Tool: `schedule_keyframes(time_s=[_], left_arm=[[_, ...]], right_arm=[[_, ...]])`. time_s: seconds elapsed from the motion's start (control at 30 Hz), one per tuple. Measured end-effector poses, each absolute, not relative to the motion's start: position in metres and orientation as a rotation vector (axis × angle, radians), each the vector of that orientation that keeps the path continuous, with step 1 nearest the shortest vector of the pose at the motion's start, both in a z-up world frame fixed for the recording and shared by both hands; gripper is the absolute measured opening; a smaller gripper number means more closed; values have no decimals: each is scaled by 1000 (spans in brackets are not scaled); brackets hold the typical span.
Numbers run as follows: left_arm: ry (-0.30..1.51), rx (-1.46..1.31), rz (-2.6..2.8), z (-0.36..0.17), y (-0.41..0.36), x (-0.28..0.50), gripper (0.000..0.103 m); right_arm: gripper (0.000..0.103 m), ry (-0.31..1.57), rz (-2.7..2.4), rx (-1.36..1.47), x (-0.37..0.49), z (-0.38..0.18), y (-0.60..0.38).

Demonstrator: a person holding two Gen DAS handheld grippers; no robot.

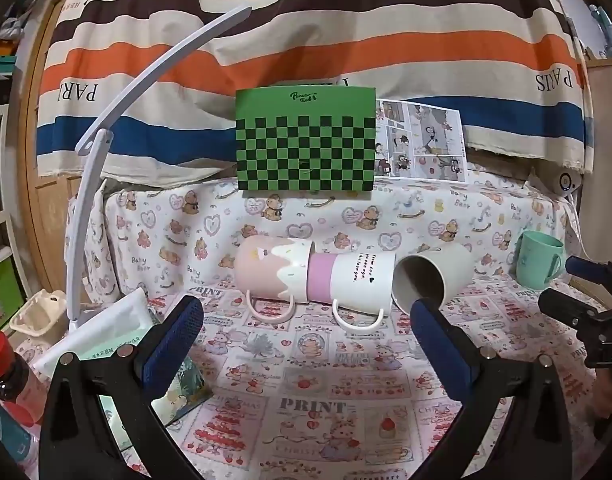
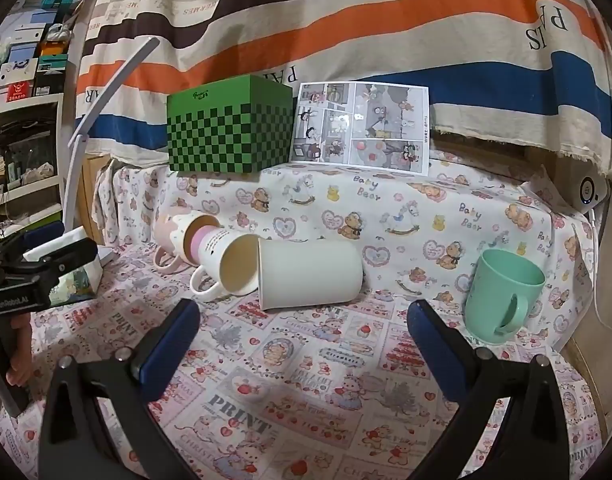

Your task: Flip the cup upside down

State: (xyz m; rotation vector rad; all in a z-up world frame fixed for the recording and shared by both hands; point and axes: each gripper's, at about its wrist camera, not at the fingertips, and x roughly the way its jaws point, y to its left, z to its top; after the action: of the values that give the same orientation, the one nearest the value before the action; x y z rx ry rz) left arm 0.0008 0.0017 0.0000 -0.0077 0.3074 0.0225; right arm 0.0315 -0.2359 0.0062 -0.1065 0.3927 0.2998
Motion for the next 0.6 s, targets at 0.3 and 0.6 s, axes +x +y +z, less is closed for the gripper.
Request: schedule_keyframes(time_s=[0.3, 0.6], left_arm=[[307, -9, 22, 0, 2, 1, 103], [308, -10, 22, 0, 3, 1, 103]], right_arm=[[103, 393, 298, -106, 32, 6, -235], [103, 394, 300, -104, 32, 6, -236]])
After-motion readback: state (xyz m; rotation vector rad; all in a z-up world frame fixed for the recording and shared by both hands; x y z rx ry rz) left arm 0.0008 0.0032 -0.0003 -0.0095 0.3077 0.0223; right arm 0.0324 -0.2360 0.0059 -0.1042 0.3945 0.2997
